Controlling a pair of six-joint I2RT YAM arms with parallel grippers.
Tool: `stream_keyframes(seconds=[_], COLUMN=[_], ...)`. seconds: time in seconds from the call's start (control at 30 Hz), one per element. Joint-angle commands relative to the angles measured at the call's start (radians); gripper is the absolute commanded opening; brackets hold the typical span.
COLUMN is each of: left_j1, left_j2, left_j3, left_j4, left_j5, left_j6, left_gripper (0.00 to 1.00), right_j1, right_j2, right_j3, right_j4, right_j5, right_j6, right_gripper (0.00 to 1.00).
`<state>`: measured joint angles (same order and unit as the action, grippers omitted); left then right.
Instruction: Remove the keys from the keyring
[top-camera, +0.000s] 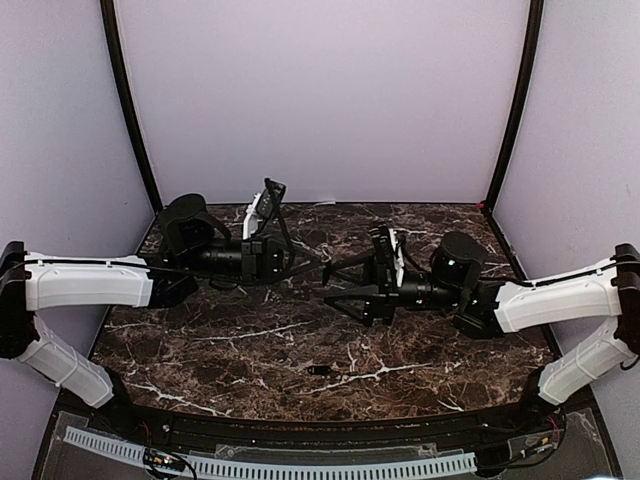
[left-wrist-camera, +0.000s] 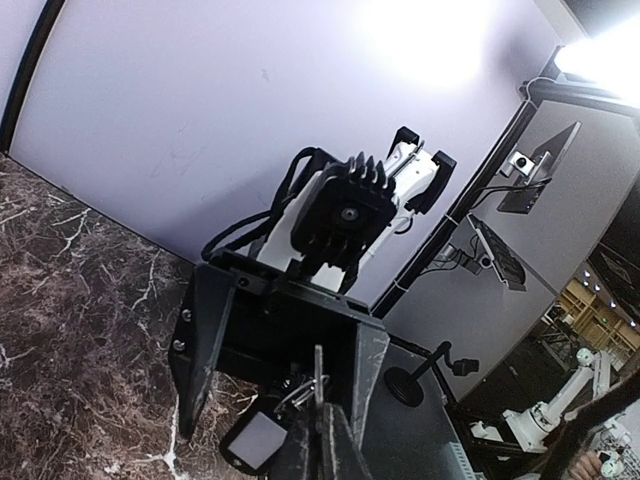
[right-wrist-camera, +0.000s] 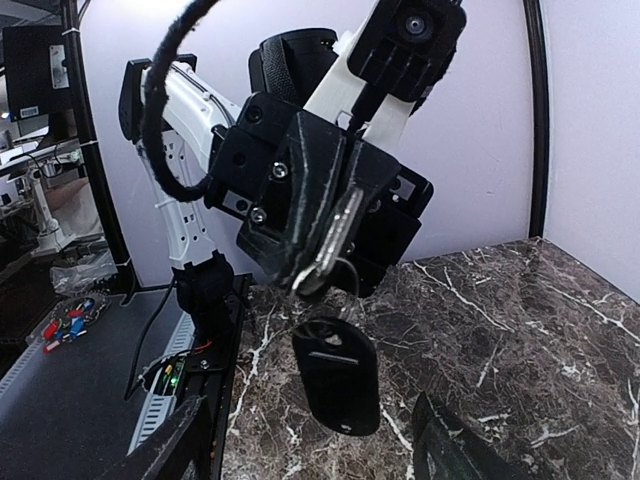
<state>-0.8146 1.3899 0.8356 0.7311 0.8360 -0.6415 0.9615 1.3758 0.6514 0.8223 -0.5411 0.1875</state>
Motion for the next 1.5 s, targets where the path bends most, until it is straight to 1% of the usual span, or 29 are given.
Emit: stream_keyframes(seconds=[0.0,0.1,0.23,0.3,0.33,0.4,0.43,0.47,0.5,0.6,0.67,0.7,0.9,1.0,1.07,1.2,1.33,1.47], left_j1=[-0.003,-0.003,-0.003,-0.003,-0.003,-0.003,-0.003,-0.003,-0.003,-0.003,-0.003,-0.003,-0.001,-0.001,-0.001,-0.001,-0.001,-0.001], left_j2=[0.020,0.032,0.044,0.046,0.047,0.049,0.050,0.052,0.051,0.050,0.045,0.041,0.019,0.010,0.003,-0.009,-0.014,-0.019], left_j3=[0.046,0.057,0.063,0.066,0.066,0.068,0.068,0.069,0.069,0.065,0.064,0.064,0.051,0.050,0.052,0.050,0.038,0.021], left_j4=[0.002,-0.001,0.000,0.004,0.005,0.006,0.008,0.011,0.013,0.021,0.016,0.012,0.000,-0.008,-0.035,-0.075,-0.039,0.012], left_j5=[0.085,0.111,0.136,0.140,0.142,0.146,0.147,0.148,0.150,0.145,0.138,0.132,0.092,0.070,0.052,0.021,0.025,0.023], left_j6=[-0.028,-0.036,-0.043,-0.047,-0.047,-0.049,-0.050,-0.051,-0.054,-0.058,-0.056,-0.052,-0.041,-0.037,-0.023,0.012,0.010,0.002], left_gripper=[0.00,0.00,0.00,0.00,0.00,0.00,0.00,0.00,0.00,0.00,0.00,0.00,0.00,0.00,0.00,0.00,0.00,0.00], right_j1=[0.001,-0.013,-0.028,-0.030,-0.032,-0.034,-0.036,-0.037,-0.038,-0.044,-0.049,-0.051,-0.056,-0.056,-0.056,-0.056,-0.056,-0.056], right_j2=[0.033,0.048,0.066,0.073,0.077,0.083,0.085,0.086,0.086,0.089,0.090,0.088,0.065,0.041,0.022,-0.007,-0.001,0.013], right_j3=[0.046,0.049,0.071,0.086,0.091,0.100,0.103,0.105,0.107,0.117,0.117,0.115,0.091,0.071,0.069,0.060,0.076,0.076], right_j4=[0.026,0.063,0.100,0.109,0.110,0.110,0.112,0.111,0.111,0.095,0.090,0.090,0.096,0.083,0.040,0.020,-0.008,0.006], right_j5=[0.004,-0.022,-0.105,-0.148,-0.165,-0.193,-0.202,-0.209,-0.216,-0.236,-0.241,-0.242,-0.223,-0.153,-0.106,-0.054,-0.025,-0.012], right_j6=[-0.068,-0.052,-0.018,-0.005,0.000,0.014,0.023,0.026,0.031,0.038,0.046,0.051,0.056,0.045,0.022,0.018,0.051,0.082], right_gripper=[0.69,0.69,0.69,0.67,0.65,0.57,0.50,0.45,0.36,0.16,0.04,0.00,0.00,0.00,0.00,0.00,0.00,0.00])
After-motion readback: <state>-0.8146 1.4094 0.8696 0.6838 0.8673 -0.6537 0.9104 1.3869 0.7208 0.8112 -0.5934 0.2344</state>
